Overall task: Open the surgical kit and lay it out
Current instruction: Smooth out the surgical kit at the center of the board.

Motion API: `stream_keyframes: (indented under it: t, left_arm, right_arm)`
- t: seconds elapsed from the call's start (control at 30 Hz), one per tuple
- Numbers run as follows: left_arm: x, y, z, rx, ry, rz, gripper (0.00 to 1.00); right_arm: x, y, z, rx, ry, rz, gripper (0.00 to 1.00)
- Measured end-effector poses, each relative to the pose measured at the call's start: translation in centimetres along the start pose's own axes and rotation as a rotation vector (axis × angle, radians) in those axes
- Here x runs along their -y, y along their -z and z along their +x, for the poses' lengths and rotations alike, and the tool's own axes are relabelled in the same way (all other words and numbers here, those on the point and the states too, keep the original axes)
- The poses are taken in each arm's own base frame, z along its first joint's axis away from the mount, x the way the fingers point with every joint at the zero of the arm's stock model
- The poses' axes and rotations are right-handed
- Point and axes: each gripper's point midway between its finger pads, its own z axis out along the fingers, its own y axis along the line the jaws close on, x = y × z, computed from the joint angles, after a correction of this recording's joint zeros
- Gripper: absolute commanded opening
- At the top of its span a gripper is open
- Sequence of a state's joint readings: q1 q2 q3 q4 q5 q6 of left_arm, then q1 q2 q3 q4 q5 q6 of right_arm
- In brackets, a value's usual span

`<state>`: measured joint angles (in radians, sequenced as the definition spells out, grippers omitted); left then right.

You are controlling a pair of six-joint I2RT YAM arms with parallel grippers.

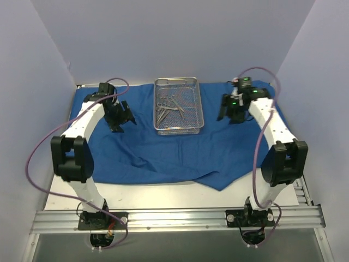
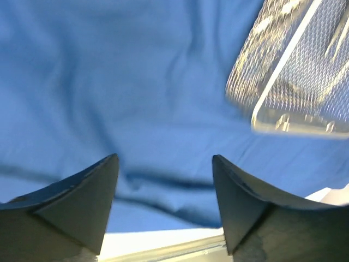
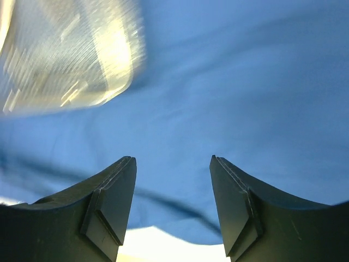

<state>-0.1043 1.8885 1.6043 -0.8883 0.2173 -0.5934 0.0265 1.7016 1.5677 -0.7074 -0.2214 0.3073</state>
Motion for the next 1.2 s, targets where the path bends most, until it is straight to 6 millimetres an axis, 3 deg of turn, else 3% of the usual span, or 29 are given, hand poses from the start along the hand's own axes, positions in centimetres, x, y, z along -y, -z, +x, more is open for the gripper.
stream_keyframes:
  t: [0.07,0.13,0.23,0.4,0.47,0.63,0.7,1.07,1.2]
  left_arm:
    - [-0.9,2.4,1.4,0.024,0.004,-0.016,0.8]
    - [-1.9,4.1,2.1,0.05,0.017,-0.044,0.8]
    - [-4.5,5.9,3.6,0.067,0.072,-0.133,0.78]
    - [-9.1,6.2,4.2,0.04,0.174,-0.293,0.72]
    - [-11.4,5.9,3.6,0.025,0.242,-0.343,0.63]
    - [-17.8,4.2,2.4,-0.05,0.393,-0.492,0.63]
    - [-19.3,3.4,2.1,-0.067,0.409,-0.542,0.63]
    - [-22.0,1.1,2.2,-0.125,0.424,-0.651,0.63]
    - [-22.5,0.6,2.4,-0.138,0.44,-0.671,0.55]
  right_arm:
    - [-5.4,-0.7,3.2,-0.064,0.13,-0.089,0.57]
    - [-9.2,-0.8,6.2,-0.121,0.213,-0.171,0.57]
    - [-11.5,-0.8,9.3,-0.194,0.251,-0.238,0.57]
    - [-11.3,-0.6,10.2,-0.212,0.235,-0.253,0.56]
    - [-11.4,0.0,10.0,-0.195,0.244,-0.266,0.56]
    - [-11.6,1.5,9.4,-0.149,0.276,-0.289,0.56]
    - [-11.7,1.8,9.3,-0.14,0.285,-0.294,0.56]
    - [-11.0,1.9,8.9,-0.123,0.29,-0.288,0.56]
    - [-10.3,1.9,8.7,-0.116,0.28,-0.281,0.56]
